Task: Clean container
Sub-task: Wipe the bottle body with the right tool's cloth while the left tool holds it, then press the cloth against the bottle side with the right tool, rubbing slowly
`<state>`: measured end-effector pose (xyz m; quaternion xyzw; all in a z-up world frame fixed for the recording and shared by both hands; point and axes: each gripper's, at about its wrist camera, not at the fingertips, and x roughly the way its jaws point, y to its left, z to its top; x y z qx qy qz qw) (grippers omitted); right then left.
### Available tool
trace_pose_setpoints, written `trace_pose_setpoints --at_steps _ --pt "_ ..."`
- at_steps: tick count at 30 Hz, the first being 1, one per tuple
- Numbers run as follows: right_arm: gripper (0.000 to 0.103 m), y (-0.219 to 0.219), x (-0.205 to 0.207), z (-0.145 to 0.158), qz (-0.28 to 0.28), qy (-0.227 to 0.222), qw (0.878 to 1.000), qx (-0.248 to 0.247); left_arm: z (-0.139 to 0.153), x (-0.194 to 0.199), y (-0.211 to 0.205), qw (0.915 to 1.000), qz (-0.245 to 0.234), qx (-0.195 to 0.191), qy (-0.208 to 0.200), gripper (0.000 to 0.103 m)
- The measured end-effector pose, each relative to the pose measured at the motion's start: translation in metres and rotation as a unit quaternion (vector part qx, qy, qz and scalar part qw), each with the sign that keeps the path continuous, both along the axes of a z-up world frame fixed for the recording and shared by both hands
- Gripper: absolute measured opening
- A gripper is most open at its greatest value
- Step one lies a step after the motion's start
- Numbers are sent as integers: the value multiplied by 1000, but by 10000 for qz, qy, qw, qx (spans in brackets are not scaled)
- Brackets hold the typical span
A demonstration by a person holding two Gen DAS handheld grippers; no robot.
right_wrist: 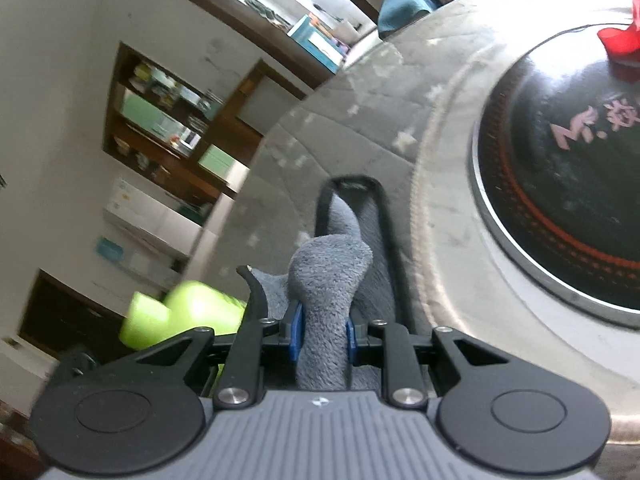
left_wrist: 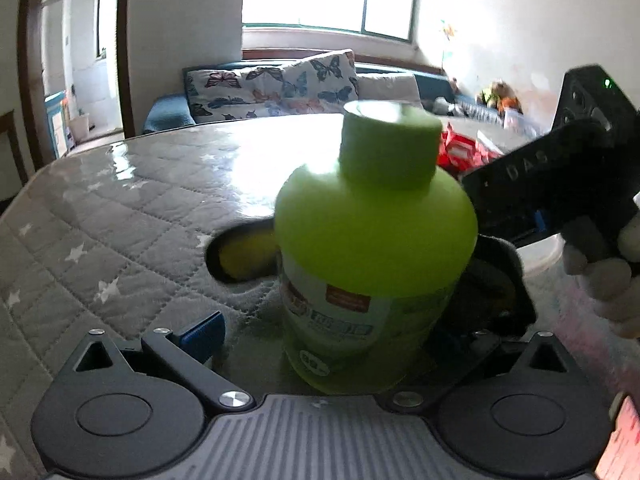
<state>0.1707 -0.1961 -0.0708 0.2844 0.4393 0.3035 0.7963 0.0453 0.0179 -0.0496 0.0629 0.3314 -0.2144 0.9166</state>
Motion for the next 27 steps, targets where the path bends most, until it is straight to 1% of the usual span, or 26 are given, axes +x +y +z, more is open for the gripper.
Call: trace_pose_setpoints --at_steps 2,3,6,9,11,13,18,19,20,22,27 --pt "21 -1 -5 -1 28 -29 9999 -107 -2 -7 -11 9995 -31 289 -99 103" --pt "21 -3 -7 -1 32 -34 9999 -135 -3 -9 -11 9994 -31 309 -125 103" --pt "21 -6 -11 2 3 -31 9999 -117 -4 -5 -7 9999 -31 155 -33 103" --pt "21 -7 -13 6 -49 -17 9999 -117 -5 -6 -9 9997 -30 215 -60 103" --pt "22 -8 -16 9 -73 -31 9999 -111 14 13 10 9998 -27 169 30 103" --pt "23 -10 -17 11 -85 -39 9999 -91 9 8 6 9998 -27 178 7 103" --pt "33 -17 -18 13 -180 1 9998 54 3 0 -2 9998 -28 206 -26 103" --pt "39 -18 -18 13 -206 10 9998 78 3 -1 -3 9998 -28 211 -29 103" --pt "47 -19 -18 13 -237 11 9997 72 2 -2 -4 9998 -28 216 -32 103" --pt "56 -21 -18 12 -284 5 9996 41 2 -2 -3 9998 -28 213 -33 103" --pt "59 -18 -18 13 -319 -41 9994 -86 1 -4 -3 9998 -33 217 -38 103"
